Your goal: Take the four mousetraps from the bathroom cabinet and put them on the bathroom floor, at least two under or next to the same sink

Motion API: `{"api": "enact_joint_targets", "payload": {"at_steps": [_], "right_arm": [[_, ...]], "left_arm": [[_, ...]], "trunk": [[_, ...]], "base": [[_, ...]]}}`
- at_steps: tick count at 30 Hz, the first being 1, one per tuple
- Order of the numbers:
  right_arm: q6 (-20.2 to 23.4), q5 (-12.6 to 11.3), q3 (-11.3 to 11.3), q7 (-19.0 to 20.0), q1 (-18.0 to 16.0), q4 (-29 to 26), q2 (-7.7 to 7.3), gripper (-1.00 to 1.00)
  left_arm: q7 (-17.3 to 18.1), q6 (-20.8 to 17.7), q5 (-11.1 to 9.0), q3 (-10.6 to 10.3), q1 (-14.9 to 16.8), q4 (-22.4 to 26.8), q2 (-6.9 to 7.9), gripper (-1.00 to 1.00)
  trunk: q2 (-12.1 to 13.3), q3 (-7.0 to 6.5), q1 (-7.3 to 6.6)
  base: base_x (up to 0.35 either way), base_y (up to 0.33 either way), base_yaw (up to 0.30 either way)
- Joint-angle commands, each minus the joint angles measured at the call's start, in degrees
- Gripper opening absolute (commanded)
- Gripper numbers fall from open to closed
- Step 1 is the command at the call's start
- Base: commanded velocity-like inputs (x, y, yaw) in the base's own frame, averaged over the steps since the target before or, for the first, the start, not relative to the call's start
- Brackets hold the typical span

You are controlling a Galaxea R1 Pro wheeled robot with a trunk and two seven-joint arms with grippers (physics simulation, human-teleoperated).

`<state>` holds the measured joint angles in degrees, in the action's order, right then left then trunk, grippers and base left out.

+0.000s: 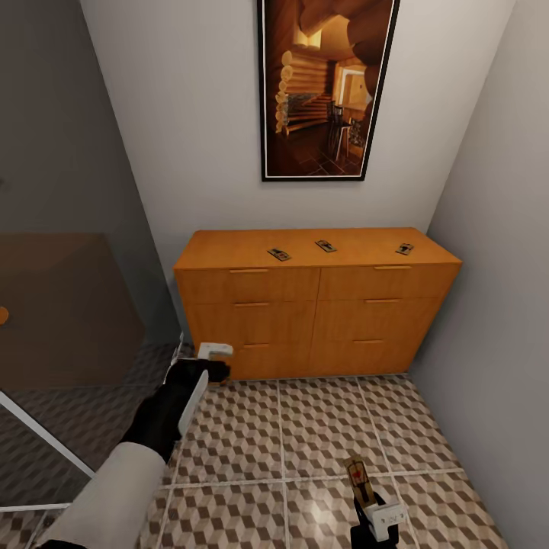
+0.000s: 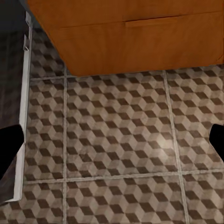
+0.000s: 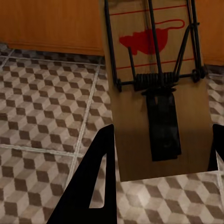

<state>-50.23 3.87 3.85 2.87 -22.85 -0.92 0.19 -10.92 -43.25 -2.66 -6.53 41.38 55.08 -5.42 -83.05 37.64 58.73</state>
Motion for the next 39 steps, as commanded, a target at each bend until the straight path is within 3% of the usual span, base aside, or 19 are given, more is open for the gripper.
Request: {"api": "enact_joint_targets", "payload": {"at_steps": [1,6,14,17,21,24,32,39], "right_arm": [[-0.28,-0.27,0.32,0.02,-0.02,0.04,-0.01,-1.00],[-0.43,-0.27,0.29,0.05,-0.01,0.04,-0.10,-1.00],[-0.06,-0.32,0.28,-0.04,0.00,0.04,-0.35,-1.00],[0.05,-0.31,0.28,-0.05,0.00,0.04,-0.36,-1.00],[0.06,-0.29,0.28,-0.06,0.00,0.04,-0.36,-1.00],[0.08,-0.31,0.28,-0.06,0.00,0.04,-0.36,-1.00],[0.11,-0.29,0.35,-0.06,0.00,0.04,-0.29,-1.00],[0.13,-0.32,0.36,-0.06,0.00,0.04,-0.29,-1.00]], "left_arm": [[-0.38,-0.29,-0.34,-0.08,1.48,-0.58,0.07,1.00],[-0.41,-0.53,-0.39,-0.06,4.88,1.00,-0.28,1.00],[-0.04,-0.79,-0.67,-0.32,5.44,4.75,-0.39,1.00],[0.10,-1.75,-0.74,-0.68,5.46,9.34,-0.34,1.00],[0.18,-5.65,-0.76,-1.64,5.43,15.49,-0.12,1.00],[0.15,-8.61,-0.71,-1.64,5.40,16.65,0.02,1.00],[-0.16,-11.89,-0.70,-1.16,6.40,12.41,-0.28,1.00],[-0.18,-13.85,-0.95,-1.07,17.45,1.75,-0.93,1.00]], "trunk": [[-0.03,0.06,0.00],[-0.03,0.06,0.00],[-0.03,0.06,0.00],[-0.03,0.06,0.00],[-0.03,0.06,0.00],[-0.03,0.06,0.00],[-0.03,0.06,0.00],[-0.03,0.06,0.00]], "base": [[0.000,0.000,0.000],[0.000,0.000,0.000],[0.000,0.000,0.000],[0.000,0.000,0.000],[0.000,0.000,0.000],[0.000,0.000,0.000],[0.000,0.000,0.000],[0.000,0.000,0.000]]}}
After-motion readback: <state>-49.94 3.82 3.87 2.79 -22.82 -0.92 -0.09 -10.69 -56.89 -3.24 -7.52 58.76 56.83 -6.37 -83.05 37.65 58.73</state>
